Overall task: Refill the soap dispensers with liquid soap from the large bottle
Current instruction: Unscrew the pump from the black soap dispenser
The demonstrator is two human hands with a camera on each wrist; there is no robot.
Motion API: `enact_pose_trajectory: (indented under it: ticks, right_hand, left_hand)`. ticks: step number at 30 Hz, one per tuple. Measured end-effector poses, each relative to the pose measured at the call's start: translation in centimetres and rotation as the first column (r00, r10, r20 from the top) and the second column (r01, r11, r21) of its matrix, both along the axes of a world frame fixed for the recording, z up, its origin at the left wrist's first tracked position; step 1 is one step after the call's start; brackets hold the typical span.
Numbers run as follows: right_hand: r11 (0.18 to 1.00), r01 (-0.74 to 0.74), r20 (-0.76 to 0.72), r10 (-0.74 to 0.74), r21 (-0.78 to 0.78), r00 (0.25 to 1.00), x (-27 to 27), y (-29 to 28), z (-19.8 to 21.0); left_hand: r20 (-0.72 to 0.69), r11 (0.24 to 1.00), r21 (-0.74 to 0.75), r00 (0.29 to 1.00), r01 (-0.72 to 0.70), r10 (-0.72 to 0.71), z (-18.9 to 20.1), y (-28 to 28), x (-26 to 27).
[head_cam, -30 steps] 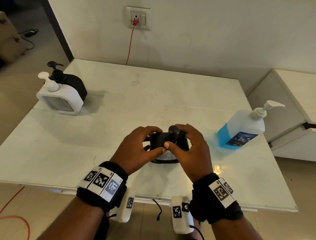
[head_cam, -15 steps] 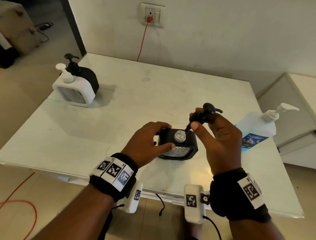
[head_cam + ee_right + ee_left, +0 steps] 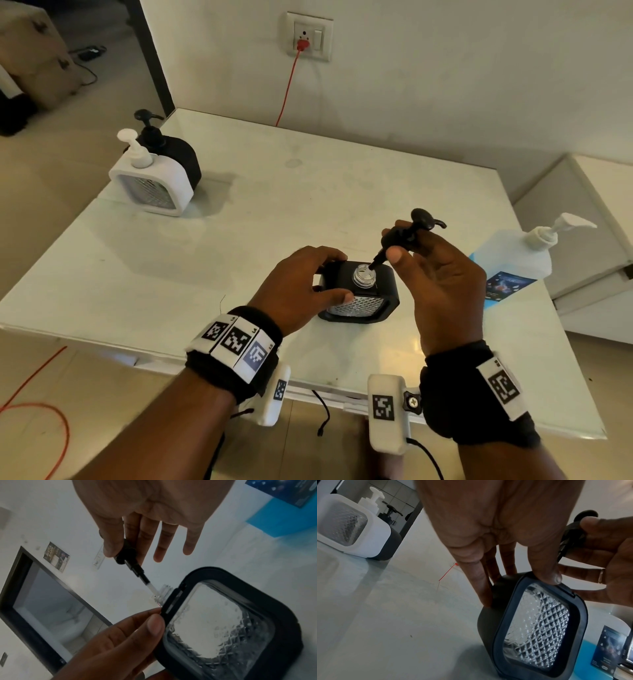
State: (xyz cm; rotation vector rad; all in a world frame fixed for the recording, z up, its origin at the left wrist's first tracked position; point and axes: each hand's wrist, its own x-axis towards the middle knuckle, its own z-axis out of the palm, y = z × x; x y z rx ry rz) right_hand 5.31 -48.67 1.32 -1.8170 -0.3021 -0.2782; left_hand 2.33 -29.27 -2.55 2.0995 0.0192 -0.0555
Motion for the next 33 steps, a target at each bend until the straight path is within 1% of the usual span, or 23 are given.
enact_pose_trajectory:
  ticks: [3, 5, 7, 10, 13, 14, 15, 16, 18, 19, 20, 21, 23, 24, 25, 26, 28, 30, 31, 33]
  right_hand:
    - [1.0, 0.025, -0.037, -0.025, 0.0, 0.999, 0.0, 0.0, -0.1]
    - [1.0, 0.013, -0.061, -0.013, 0.009, 0.998, 0.0, 0.0, 0.0]
    - [1.0, -0.004, -0.045, 0.004, -0.003, 0.999, -0.1, 0.0, 0.0]
    - [1.0, 0.006, 0.0, -0.006, 0.019, 1.0, -0.1, -0.4, -0.1]
    - [0.998, -0.003, 0.017, 0.004, -0.066, 1.0, -0.3, -0.5, 0.3]
    - [0.998, 0.003, 0.015, -0.002, -0.057, 1.0, -0.3, -0.6, 0.5]
    - [1.0, 0.01, 0.012, -0.01, -0.006, 1.0, -0.1, -0.7, 1.1]
    - [0.997, 0.017, 0.007, -0.017, 0.076, 1.0, 0.1, -0.8, 1.8]
    - [0.97, 0.037, 0.016, -0.042, 0.241, 0.999, 0.9, -1.2, 3.8]
    - [0.957, 0.047, 0.022, -0.056, 0.287, 0.998, 1.5, -1.4, 4.9]
    - [0.952, 0.063, 0.028, -0.075, 0.301, 0.997, 2.3, -1.7, 5.9]
    - [0.957, 0.082, 0.026, -0.092, 0.277, 0.995, 3.4, -2.0, 6.6]
    - [0.981, 0.139, -0.01, -0.139, 0.138, 0.99, 6.6, -2.3, 6.7]
    - [0.985, 0.169, -0.048, -0.167, 0.031, 0.985, 8.6, -2.3, 6.2]
    - [0.977, 0.189, -0.085, -0.198, -0.101, 0.977, 10.7, -2.3, 5.5]
    - [0.955, 0.18, -0.13, -0.214, -0.234, 0.968, 12.6, -2.2, 4.6]
    - [0.88, 0.094, -0.243, -0.23, -0.466, 0.942, 15.8, -1.8, 2.5]
    - [0.748, 0.003, -0.301, -0.27, -0.664, 0.915, 17.8, -1.4, 0.5]
    - [0.693, -0.028, -0.32, -0.296, -0.72, 0.9, 18.5, -1.1, -0.5]
    - [0.638, -0.069, -0.364, -0.344, -0.767, 0.865, 19.9, -1.0, -2.3]
  left_hand:
    - [0.005, 1.0, -0.006, 1.0, -0.001, 0.001, -0.1, 0.0, 0.1]
    - [0.008, 1.0, -0.003, 1.0, -0.002, 0.002, -0.2, 0.1, 0.1]
    - [0.002, 1.0, -0.007, 1.0, -0.002, 0.002, -0.2, 0.1, 0.2]
    - [-0.001, 1.0, -0.013, 1.0, -0.007, 0.007, -0.1, 0.2, 0.4]
    - [-0.015, 1.0, -0.022, 1.0, -0.01, 0.01, 0.0, 0.4, 0.5]
    - [-0.024, 0.999, -0.037, 1.0, -0.007, 0.007, 0.0, 0.5, 0.6]
    - [-0.027, 0.998, -0.056, 1.0, -0.008, 0.006, 0.1, 0.7, 0.7]
    - [-0.026, 0.997, -0.074, 1.0, -0.017, 0.015, 0.1, 0.9, 0.7]
    - [-0.009, 0.995, -0.083, 0.999, -0.049, 0.048, 0.2, 1.5, 0.8]
    - [-0.004, 0.995, -0.08, 0.998, -0.065, 0.065, 0.2, 1.8, 0.8]
    - [-0.002, 0.994, -0.08, 0.997, -0.072, 0.072, 0.2, 2.1, 0.9]
    - [-0.004, 0.994, -0.079, 0.997, -0.075, 0.075, 0.2, 2.3, 0.9]
    - [-0.01, 0.996, -0.07, 0.998, -0.064, 0.064, 0.1, 2.5, 0.9]
    - [-0.016, 0.996, -0.073, 0.998, -0.058, 0.057, 0.0, 2.6, 0.9]
    - [-0.022, 0.995, -0.088, 0.998, -0.054, 0.052, -0.1, 2.7, 1.0]
    - [-0.031, 0.993, -0.109, 0.998, -0.051, 0.048, -0.2, 2.7, 1.1]
    - [-0.043, 0.989, -0.143, 0.999, -0.028, 0.022, -0.2, 3.0, 1.2]
    - [-0.051, 0.988, -0.157, 0.999, 0.005, -0.013, -0.4, 3.3, 1.2]
    - [-0.058, 0.986, -0.167, 0.998, 0.014, -0.024, -0.4, 3.5, 1.2]
    - [-0.066, 0.978, -0.207, 0.998, -0.014, 0.001, -0.2, 3.6, 1.2]
